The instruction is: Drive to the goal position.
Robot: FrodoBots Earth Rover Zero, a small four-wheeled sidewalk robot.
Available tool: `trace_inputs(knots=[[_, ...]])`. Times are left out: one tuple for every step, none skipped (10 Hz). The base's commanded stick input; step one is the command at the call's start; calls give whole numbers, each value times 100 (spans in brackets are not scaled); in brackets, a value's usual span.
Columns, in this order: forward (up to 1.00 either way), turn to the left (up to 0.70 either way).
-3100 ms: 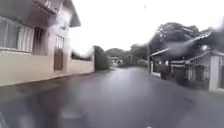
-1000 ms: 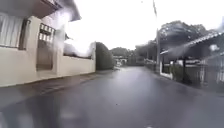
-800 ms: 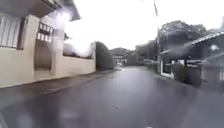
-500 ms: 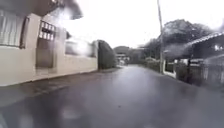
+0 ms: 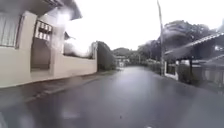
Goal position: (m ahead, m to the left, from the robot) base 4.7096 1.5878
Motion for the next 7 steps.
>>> trace_inputs(knots=[[70, 0], [70, 0], [70, 0], [70, 0], [70, 0], [70, 0], [70, 0]])
